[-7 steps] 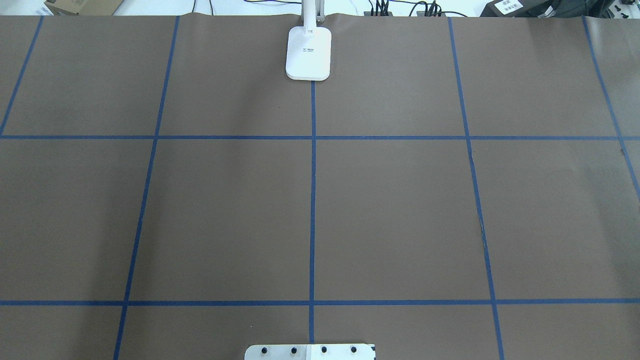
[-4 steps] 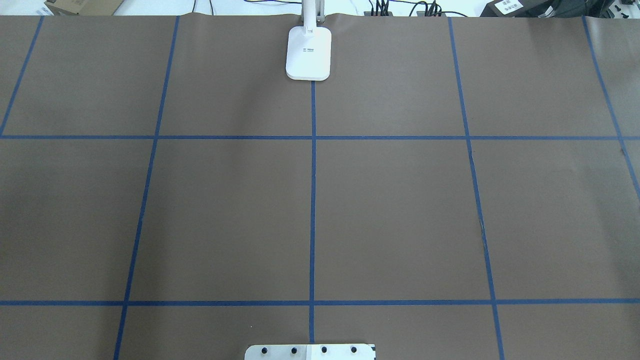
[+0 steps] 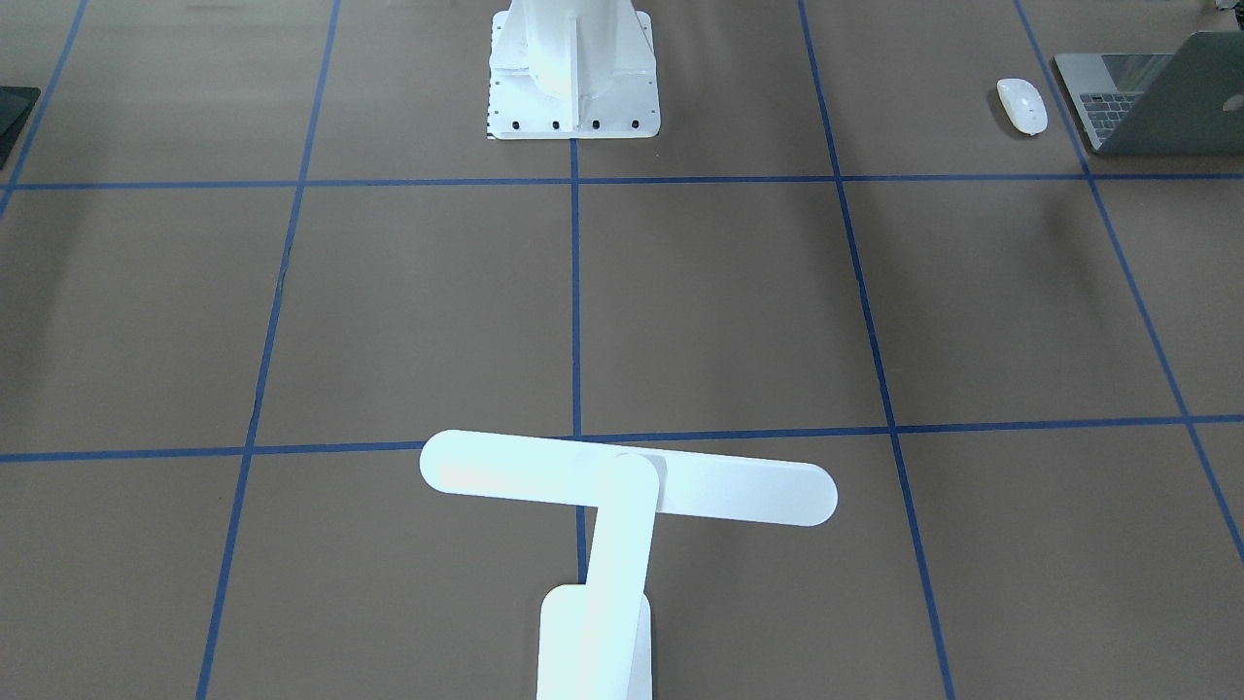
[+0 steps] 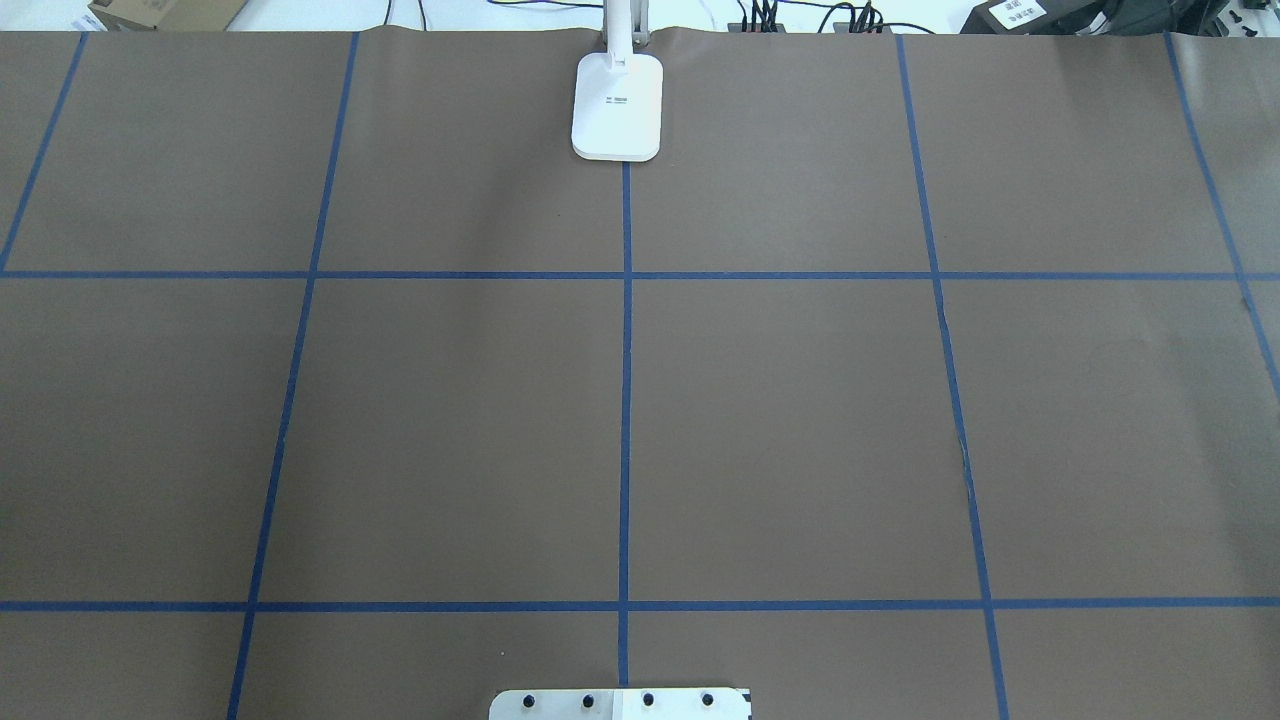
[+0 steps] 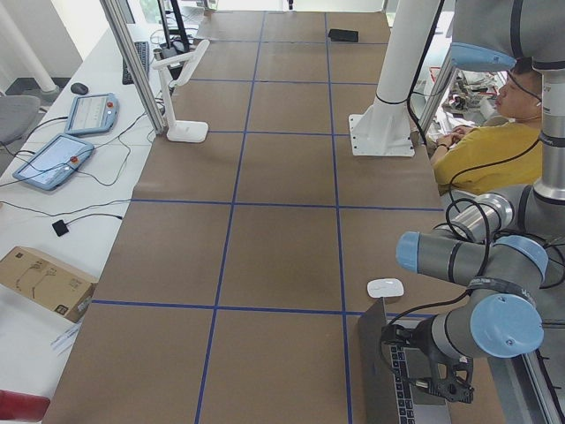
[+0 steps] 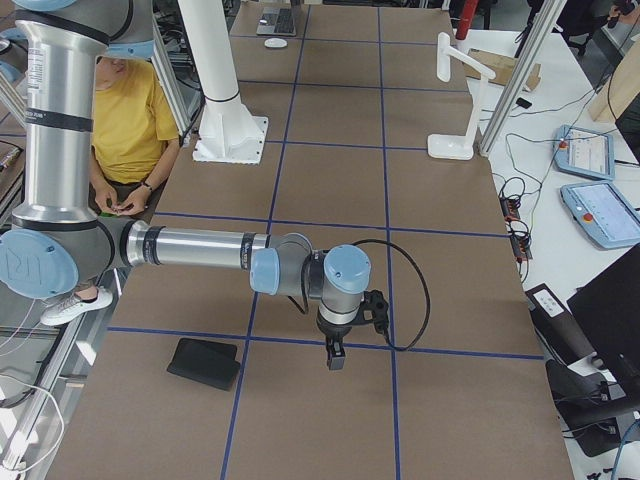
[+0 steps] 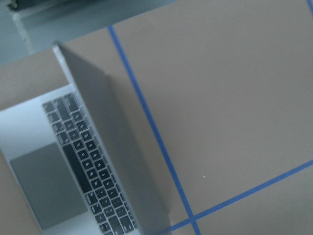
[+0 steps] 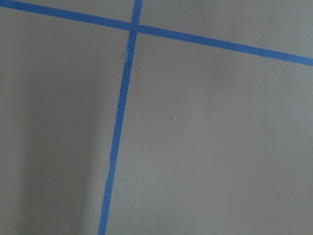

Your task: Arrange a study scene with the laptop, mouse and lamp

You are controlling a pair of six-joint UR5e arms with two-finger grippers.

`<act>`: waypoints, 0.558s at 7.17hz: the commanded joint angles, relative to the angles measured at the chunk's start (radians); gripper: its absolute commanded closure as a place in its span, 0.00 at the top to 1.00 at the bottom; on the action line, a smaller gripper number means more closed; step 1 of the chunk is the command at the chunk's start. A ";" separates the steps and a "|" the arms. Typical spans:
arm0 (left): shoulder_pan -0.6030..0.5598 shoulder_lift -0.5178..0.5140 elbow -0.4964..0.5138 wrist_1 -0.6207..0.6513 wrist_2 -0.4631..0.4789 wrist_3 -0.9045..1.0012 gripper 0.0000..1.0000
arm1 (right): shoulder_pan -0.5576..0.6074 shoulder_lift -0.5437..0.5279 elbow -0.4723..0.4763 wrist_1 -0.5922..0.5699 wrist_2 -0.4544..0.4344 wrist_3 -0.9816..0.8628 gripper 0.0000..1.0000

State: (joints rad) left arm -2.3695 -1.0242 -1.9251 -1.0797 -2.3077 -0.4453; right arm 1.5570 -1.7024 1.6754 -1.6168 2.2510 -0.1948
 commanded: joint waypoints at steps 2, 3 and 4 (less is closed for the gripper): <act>-0.046 -0.002 0.121 -0.098 -0.009 -0.021 0.98 | 0.000 0.000 0.000 0.000 -0.001 0.000 1.00; -0.048 -0.005 0.139 -0.153 -0.009 -0.065 0.98 | 0.000 0.000 0.000 0.000 0.001 0.000 1.00; -0.048 -0.005 0.159 -0.190 -0.007 -0.075 0.98 | 0.000 0.001 0.000 0.000 0.001 0.000 1.00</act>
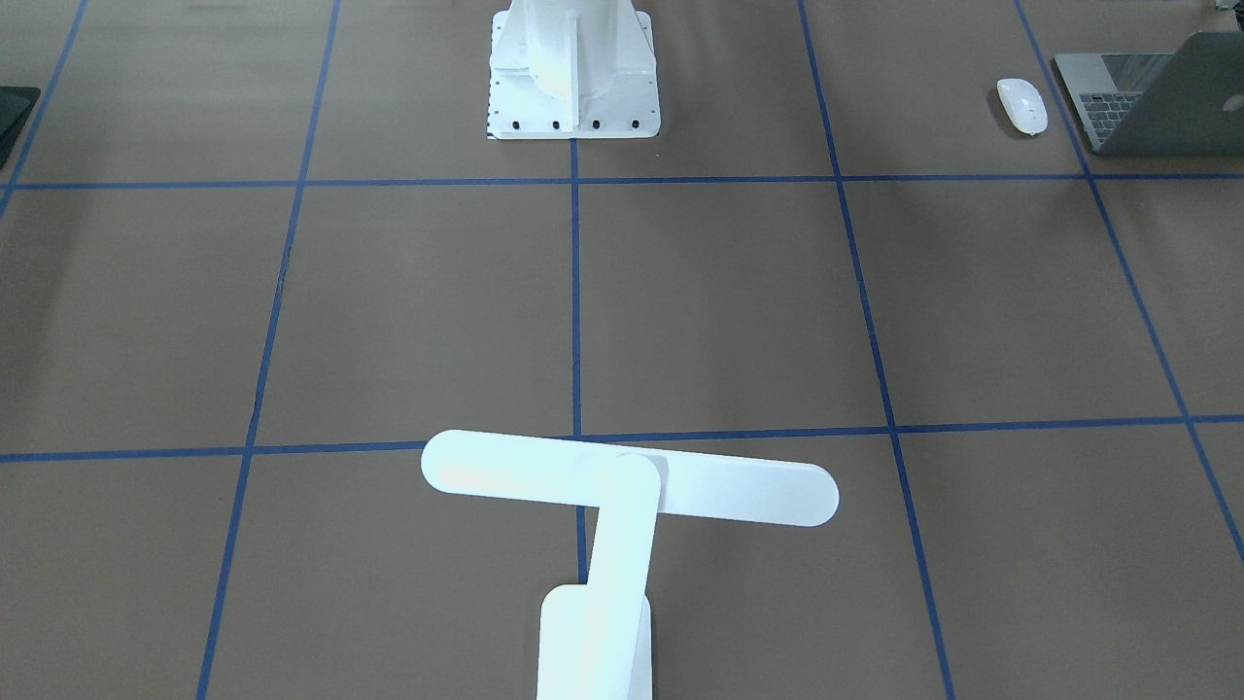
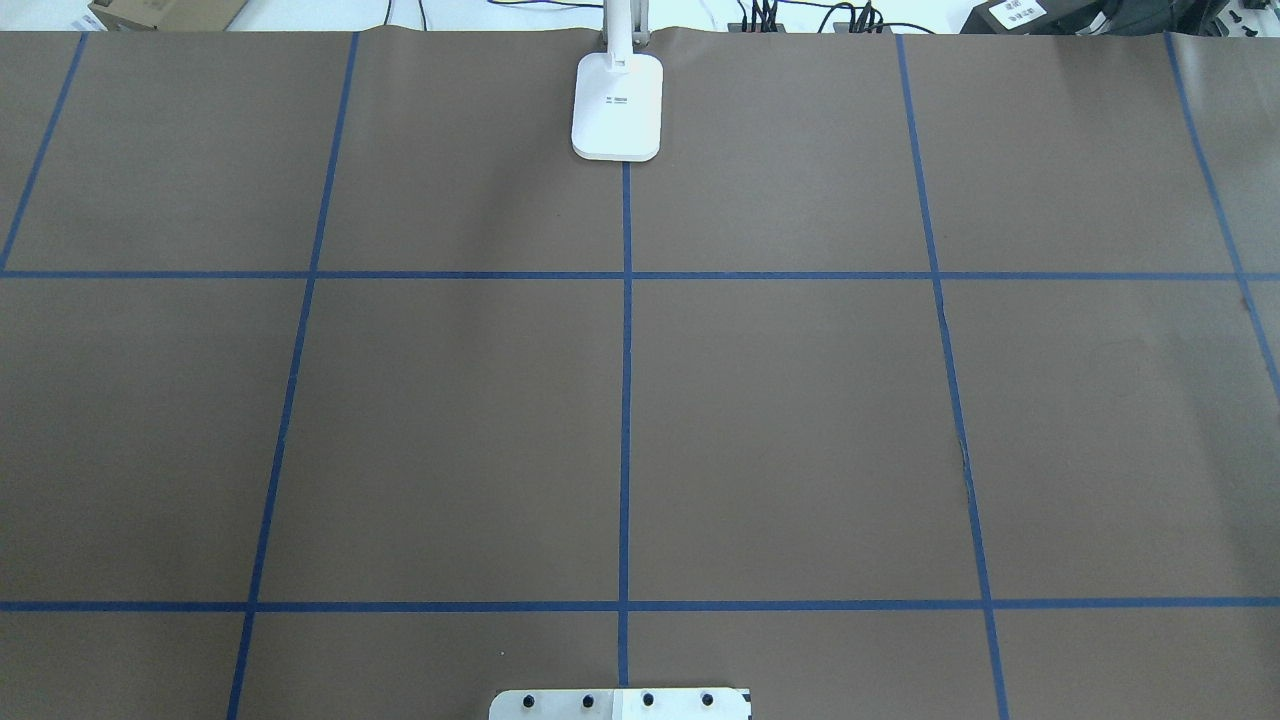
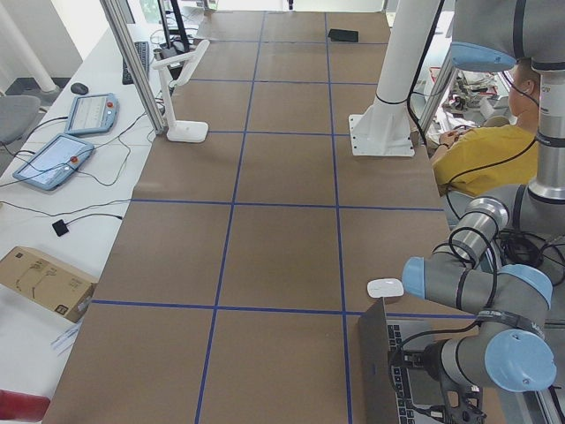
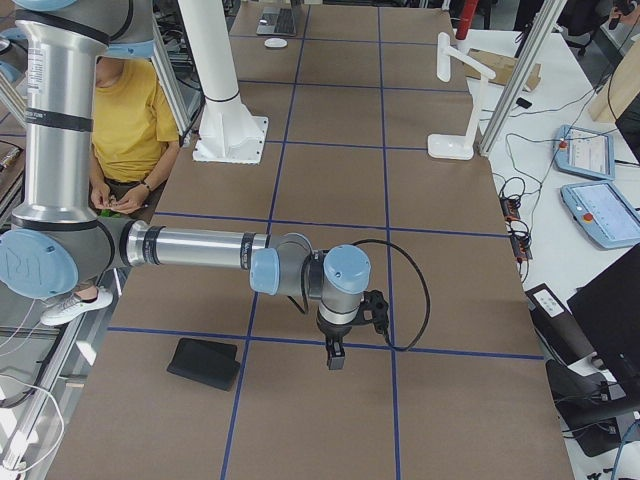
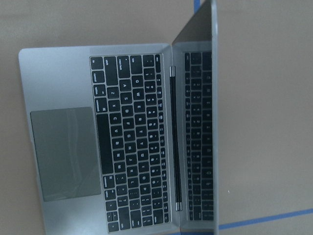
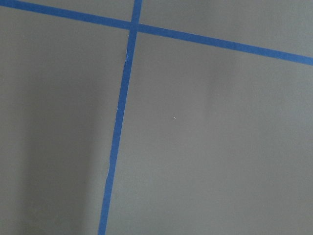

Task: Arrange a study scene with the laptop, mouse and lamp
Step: 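Carry the open silver laptop with the left gripper toward the table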

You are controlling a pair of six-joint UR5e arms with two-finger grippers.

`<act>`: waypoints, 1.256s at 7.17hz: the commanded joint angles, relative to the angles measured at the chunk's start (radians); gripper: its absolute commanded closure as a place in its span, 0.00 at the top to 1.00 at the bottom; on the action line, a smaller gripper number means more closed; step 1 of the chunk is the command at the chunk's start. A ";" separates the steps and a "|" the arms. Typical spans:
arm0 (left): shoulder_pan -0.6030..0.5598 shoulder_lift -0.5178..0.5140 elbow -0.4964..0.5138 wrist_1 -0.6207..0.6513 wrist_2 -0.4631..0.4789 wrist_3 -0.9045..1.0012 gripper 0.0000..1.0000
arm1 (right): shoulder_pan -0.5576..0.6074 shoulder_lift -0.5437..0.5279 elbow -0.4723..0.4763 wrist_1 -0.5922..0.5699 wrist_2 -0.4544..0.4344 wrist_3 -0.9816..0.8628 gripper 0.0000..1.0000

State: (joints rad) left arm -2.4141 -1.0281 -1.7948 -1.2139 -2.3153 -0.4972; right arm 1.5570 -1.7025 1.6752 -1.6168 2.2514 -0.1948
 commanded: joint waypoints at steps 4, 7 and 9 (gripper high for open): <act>-0.002 -0.004 0.094 -0.142 -0.001 -0.061 0.95 | 0.000 0.001 0.000 0.000 0.001 0.002 1.00; 0.000 -0.021 0.091 -0.212 -0.015 -0.133 0.63 | 0.000 0.003 0.001 0.000 0.001 0.002 1.00; 0.000 -0.021 0.092 -0.231 -0.015 -0.129 0.63 | 0.000 0.003 0.000 -0.002 0.001 0.003 1.00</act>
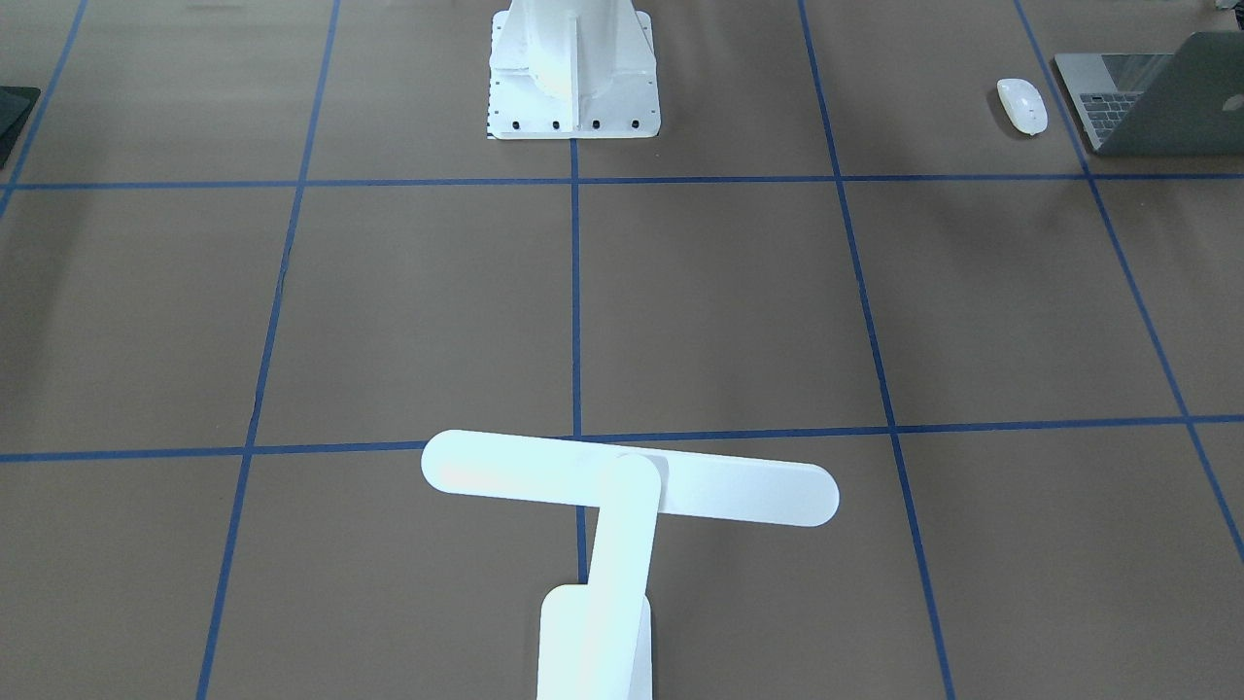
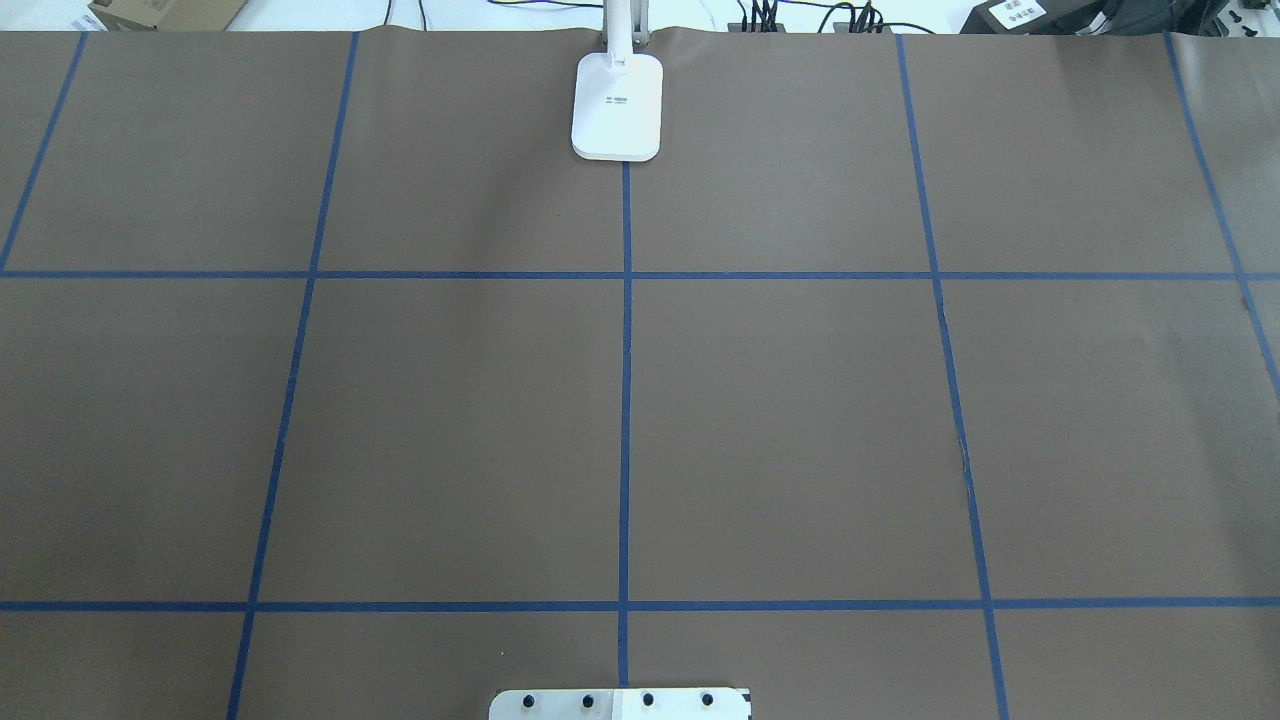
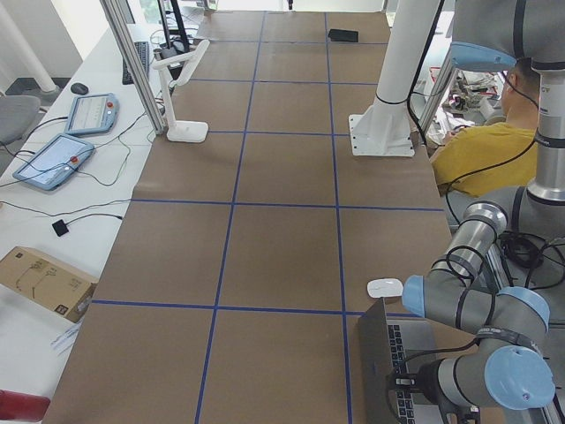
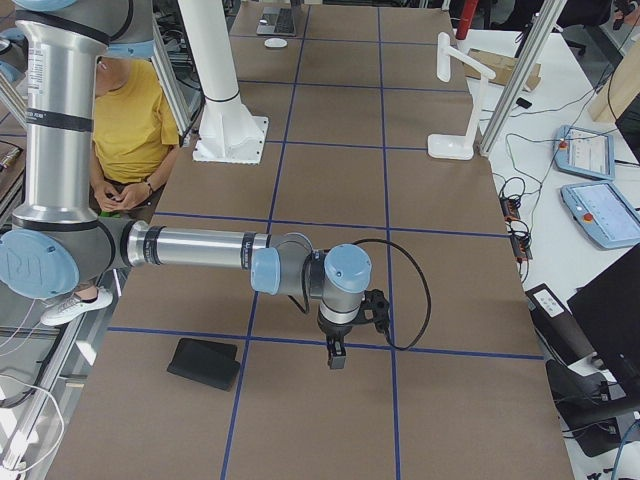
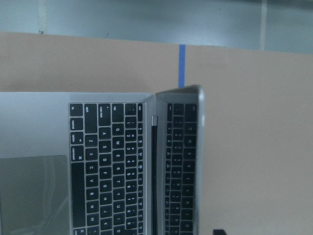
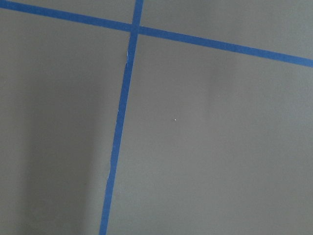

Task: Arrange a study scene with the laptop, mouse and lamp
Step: 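Carry the open silver laptop with the left gripper toward the table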

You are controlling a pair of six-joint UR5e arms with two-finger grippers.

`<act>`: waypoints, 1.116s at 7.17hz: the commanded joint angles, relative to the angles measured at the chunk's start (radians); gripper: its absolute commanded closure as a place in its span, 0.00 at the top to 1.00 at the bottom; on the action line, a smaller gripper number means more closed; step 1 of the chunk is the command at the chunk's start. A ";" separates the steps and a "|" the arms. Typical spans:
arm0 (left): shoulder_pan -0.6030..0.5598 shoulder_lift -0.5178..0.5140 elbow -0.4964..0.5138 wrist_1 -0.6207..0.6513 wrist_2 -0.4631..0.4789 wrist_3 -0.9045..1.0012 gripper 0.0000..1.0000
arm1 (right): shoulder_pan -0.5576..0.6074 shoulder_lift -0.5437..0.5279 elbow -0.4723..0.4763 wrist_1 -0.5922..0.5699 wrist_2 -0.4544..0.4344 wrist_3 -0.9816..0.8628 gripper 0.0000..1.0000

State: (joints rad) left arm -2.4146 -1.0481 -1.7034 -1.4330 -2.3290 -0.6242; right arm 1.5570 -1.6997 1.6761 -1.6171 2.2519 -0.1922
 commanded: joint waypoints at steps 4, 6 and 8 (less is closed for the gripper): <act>0.002 0.006 0.004 -0.011 0.000 0.004 0.64 | 0.000 0.000 -0.001 0.000 0.002 0.000 1.00; 0.005 0.006 0.011 -0.011 0.000 0.004 0.56 | 0.000 0.000 0.001 -0.001 0.002 0.000 1.00; 0.005 0.006 0.014 -0.011 -0.001 0.000 0.30 | 0.000 0.000 -0.001 -0.001 0.002 0.000 1.00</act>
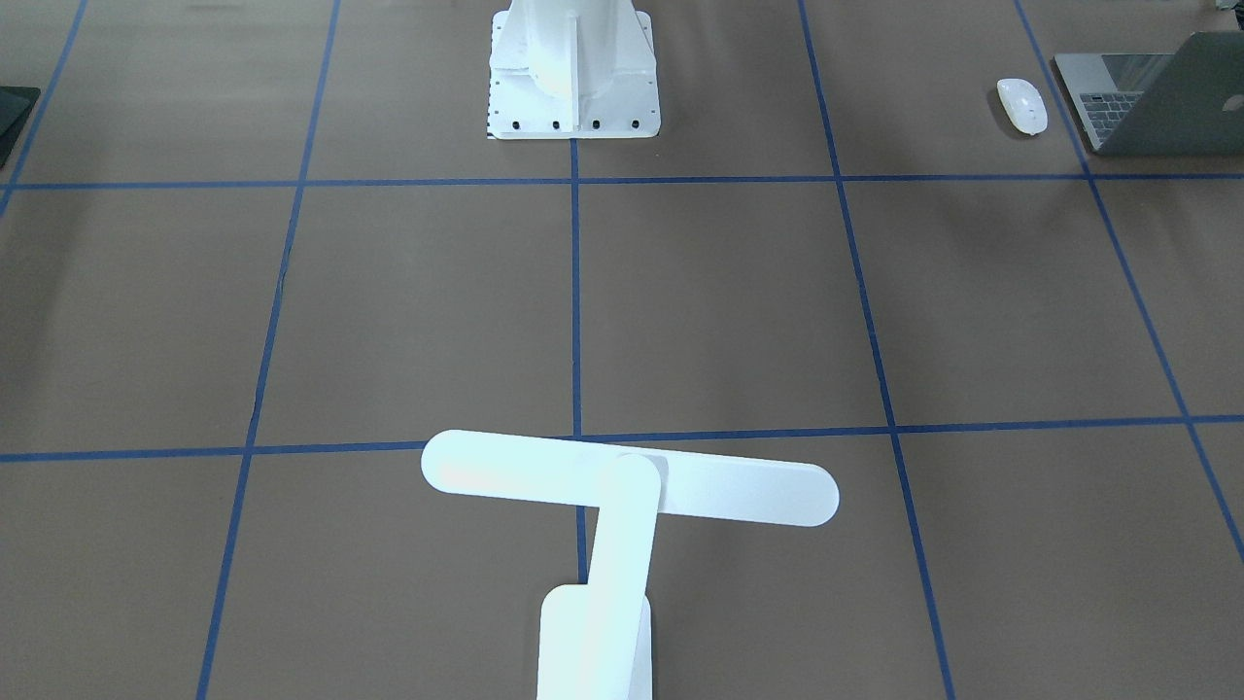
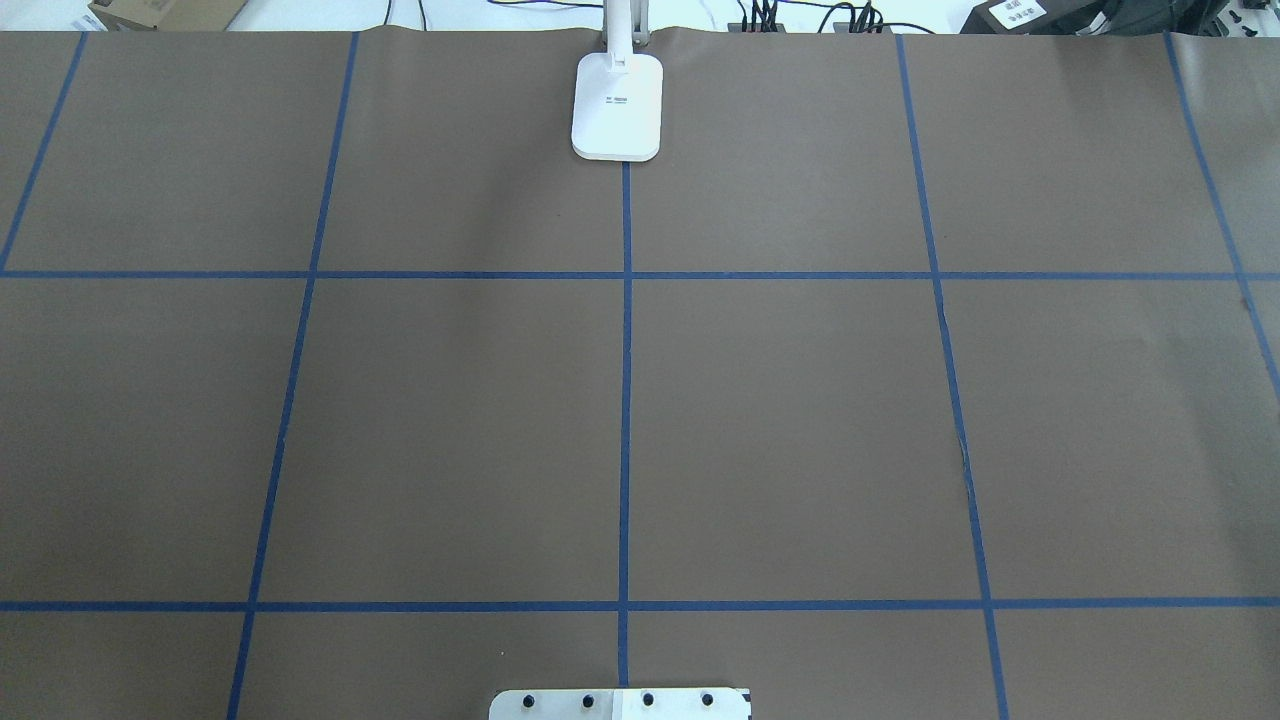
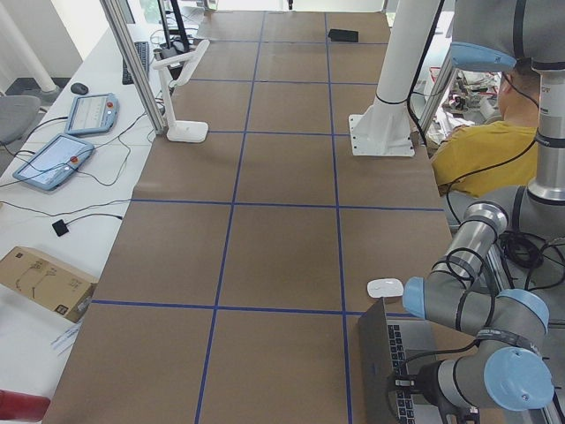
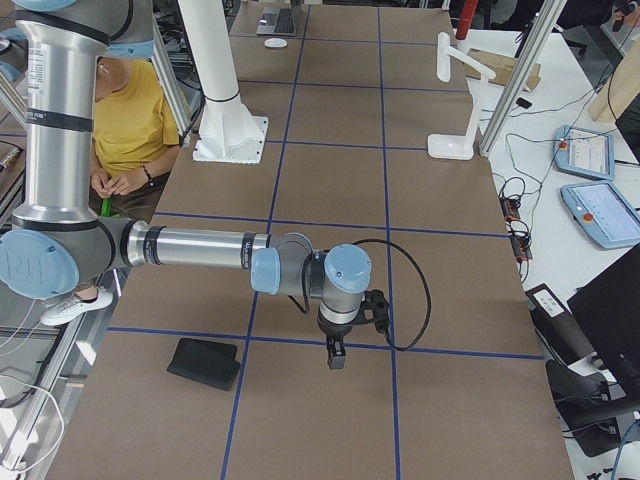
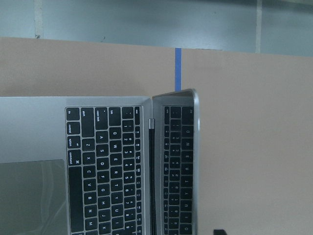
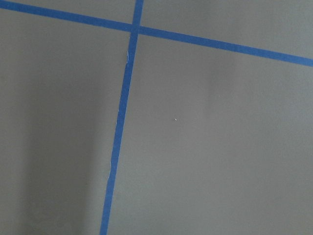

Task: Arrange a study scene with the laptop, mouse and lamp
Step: 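Carry the open silver laptop with the left gripper toward the table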

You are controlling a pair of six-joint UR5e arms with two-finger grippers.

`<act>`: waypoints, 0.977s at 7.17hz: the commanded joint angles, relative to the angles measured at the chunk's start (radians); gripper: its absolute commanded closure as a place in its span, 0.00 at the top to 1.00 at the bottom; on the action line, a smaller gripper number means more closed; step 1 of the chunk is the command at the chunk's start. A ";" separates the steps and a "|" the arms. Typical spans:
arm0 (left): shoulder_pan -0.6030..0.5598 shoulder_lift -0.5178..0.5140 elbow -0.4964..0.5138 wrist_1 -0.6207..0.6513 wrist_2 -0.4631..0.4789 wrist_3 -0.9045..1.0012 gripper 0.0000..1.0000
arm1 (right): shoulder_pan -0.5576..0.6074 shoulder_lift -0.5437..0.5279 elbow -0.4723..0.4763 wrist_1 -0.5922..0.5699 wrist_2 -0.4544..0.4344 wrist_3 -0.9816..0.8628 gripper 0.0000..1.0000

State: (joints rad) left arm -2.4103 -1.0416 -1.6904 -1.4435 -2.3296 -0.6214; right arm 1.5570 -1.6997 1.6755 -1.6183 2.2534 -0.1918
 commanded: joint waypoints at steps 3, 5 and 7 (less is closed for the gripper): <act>0.002 -0.020 -0.006 -0.003 -0.023 0.000 0.00 | 0.000 0.003 0.001 0.001 0.002 0.002 1.00; 0.002 -0.052 -0.008 -0.003 -0.056 0.000 0.00 | 0.000 0.003 0.003 0.001 0.002 0.002 1.00; 0.003 -0.075 -0.014 -0.003 -0.100 0.000 0.00 | 0.000 0.003 0.004 0.001 0.012 0.000 1.00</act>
State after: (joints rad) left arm -2.4079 -1.0977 -1.6993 -1.4465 -2.4053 -0.6206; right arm 1.5570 -1.6966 1.6786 -1.6168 2.2574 -0.1905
